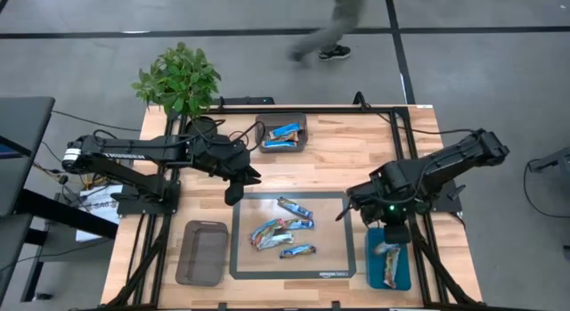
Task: Pick and place Granola Bars by type
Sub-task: Put the red granola bar into the blue bin
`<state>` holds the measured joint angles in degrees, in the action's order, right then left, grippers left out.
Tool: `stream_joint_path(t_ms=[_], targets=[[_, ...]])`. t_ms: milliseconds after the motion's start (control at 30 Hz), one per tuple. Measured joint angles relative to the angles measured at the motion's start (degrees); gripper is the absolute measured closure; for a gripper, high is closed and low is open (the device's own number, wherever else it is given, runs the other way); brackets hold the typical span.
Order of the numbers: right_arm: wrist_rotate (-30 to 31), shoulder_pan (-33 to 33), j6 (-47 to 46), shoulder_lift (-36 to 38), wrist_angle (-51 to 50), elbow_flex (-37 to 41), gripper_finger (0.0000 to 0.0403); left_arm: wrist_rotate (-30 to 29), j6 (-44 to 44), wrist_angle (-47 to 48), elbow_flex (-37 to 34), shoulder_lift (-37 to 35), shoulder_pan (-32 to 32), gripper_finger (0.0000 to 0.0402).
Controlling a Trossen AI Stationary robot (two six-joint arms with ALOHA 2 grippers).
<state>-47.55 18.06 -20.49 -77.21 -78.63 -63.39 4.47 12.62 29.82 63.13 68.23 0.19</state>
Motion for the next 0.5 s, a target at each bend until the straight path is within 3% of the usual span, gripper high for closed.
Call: stream_joint_path(t_ms=[267, 500], targets=[[2.98, -0.35, -0.07, -1.26, 3.93, 0.02, 0.0385, 0.02, 0.02, -0.01, 0.0, 0.0, 0.0, 0.0324], [17.75, -4.2, -6.47, -0.37, 23.41, 0.02, 0.0306, -0.54, 0.58, -0.19, 0.0, 0.0, 0.0, 0.0324]])
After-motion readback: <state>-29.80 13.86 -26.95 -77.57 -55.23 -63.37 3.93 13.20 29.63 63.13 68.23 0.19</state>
